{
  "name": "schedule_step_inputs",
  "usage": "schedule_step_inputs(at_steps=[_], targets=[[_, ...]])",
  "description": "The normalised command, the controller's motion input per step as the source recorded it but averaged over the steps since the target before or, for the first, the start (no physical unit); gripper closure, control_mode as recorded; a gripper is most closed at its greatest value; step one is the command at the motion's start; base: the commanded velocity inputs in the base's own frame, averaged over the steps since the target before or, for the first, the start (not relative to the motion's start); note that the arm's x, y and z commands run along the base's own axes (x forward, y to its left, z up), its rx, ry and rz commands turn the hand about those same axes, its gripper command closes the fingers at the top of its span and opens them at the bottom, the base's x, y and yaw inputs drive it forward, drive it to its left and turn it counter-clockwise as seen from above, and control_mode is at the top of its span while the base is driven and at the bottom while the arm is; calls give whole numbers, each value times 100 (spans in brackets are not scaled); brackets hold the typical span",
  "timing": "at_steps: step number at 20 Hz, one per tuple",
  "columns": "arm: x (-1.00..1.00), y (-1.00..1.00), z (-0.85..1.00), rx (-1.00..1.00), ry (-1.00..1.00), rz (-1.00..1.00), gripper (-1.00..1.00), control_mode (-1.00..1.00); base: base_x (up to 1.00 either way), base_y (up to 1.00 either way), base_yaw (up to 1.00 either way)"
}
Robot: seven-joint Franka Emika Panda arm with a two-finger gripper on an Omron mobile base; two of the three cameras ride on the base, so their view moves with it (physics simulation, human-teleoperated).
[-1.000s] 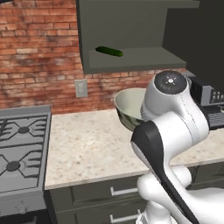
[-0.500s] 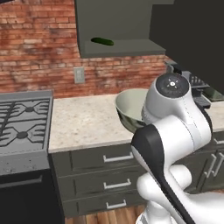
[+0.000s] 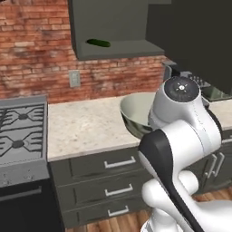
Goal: Pick the potato from the cabinet and place it in the bowl. Then pick the bowl and place it in the sink. Then turn on the sink facuet.
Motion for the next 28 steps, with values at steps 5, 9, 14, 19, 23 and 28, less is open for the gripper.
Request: schedule_step_inputs(at_steps=[5, 9, 14, 19, 23, 28], targets=[[0, 0, 0, 0, 0, 0, 100, 100, -26, 54, -38], [0, 0, 0, 0, 0, 0, 100, 100, -11, 3, 40], [0, 0, 0, 0, 0, 0, 100, 100, -31, 0, 89], [0, 0, 0, 0, 0, 0, 100, 100, -26, 0, 98], [0, 0, 0, 0, 0, 0, 100, 100, -9, 0, 100], [0, 0, 0, 0, 0, 0, 100, 100, 15, -2, 90]])
